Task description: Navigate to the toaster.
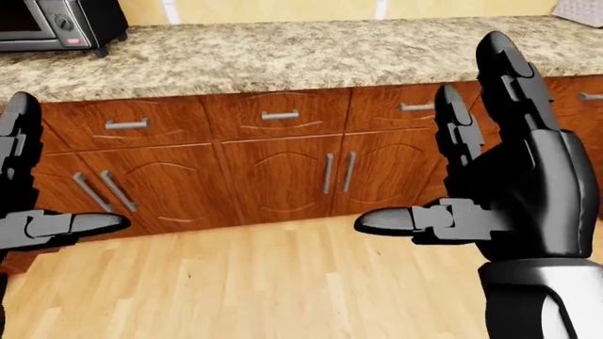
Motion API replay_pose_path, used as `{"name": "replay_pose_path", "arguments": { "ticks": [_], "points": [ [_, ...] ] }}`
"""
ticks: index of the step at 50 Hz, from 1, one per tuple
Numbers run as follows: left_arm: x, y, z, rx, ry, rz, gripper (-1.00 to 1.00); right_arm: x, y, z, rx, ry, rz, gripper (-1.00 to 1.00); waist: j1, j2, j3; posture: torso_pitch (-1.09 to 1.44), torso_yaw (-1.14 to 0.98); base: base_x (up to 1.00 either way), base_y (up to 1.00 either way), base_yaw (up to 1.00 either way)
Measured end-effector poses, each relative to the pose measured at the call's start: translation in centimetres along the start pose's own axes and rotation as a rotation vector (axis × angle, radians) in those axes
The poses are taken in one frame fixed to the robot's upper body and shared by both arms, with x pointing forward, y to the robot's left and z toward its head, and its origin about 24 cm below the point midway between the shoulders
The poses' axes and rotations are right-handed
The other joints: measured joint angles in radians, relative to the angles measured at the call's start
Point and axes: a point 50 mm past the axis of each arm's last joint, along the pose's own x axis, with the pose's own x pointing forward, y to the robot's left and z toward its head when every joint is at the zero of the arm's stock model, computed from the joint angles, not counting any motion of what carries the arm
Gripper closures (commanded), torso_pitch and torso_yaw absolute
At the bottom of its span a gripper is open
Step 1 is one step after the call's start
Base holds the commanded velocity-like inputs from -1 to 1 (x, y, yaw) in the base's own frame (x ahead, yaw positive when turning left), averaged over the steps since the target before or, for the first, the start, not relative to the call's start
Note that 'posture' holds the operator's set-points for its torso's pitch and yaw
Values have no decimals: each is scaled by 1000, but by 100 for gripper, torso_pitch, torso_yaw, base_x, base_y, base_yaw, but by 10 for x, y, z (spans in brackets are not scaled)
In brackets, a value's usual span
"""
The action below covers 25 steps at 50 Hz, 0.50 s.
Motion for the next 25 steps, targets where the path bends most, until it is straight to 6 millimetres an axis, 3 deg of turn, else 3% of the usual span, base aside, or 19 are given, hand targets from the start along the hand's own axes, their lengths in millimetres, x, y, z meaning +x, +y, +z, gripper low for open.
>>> {"name": "replay_pose_path", "arguments": {
  "ticks": [2,5,9,10,13,16,19,21,22,23,25],
  "points": [
    [-1,-3,-2,0,18,-22,-100,1,-2,-2,0,17,-16,-100,-9,17,15,0,0,0,-34,0],
    [-1,-3,-2,2,21,-29,-100,1,-2,-2,-6,22,-17,-100,-5,33,16,0,0,0,-34,0],
    [0,0,2,11,-3,-8,-100,0,1,1,-6,-6,1,-100,3,79,17,0,0,0,-33,0],
    [0,1,1,10,-2,1,-100,0,2,0,1,1,8,-100,12,68,19,0,0,0,-34,0],
    [1,2,-4,12,32,9,-100,-1,4,-5,0,37,26,-100,13,81,6,0,0,0,-34,0],
    [0,1,-1,16,10,1,-100,-1,3,-3,-3,19,17,-100,10,66,-5,0,0,0,-34,0],
    [-1,1,1,11,-5,3,-100,-1,2,-1,-3,5,11,-100,15,23,5,0,0,0,-34,0],
    [0,2,0,12,0,5,-100,0,3,-1,-1,6,14,-100,15,-17,1,0,0,0,-34,0],
    [0,1,0,6,2,3,-100,0,2,-1,-2,6,11,-100,7,-20,-4,0,0,0,-34,0],
    [-1,-1,-2,-1,11,-6,-100,1,0,-2,1,12,0,-100,-2,-7,4,0,0,0,-34,0],
    [-2,-3,-4,0,30,-30,-100,1,-2,-5,1,31,-20,-100,-9,-3,9,0,0,0,-34,0]
  ]
}}
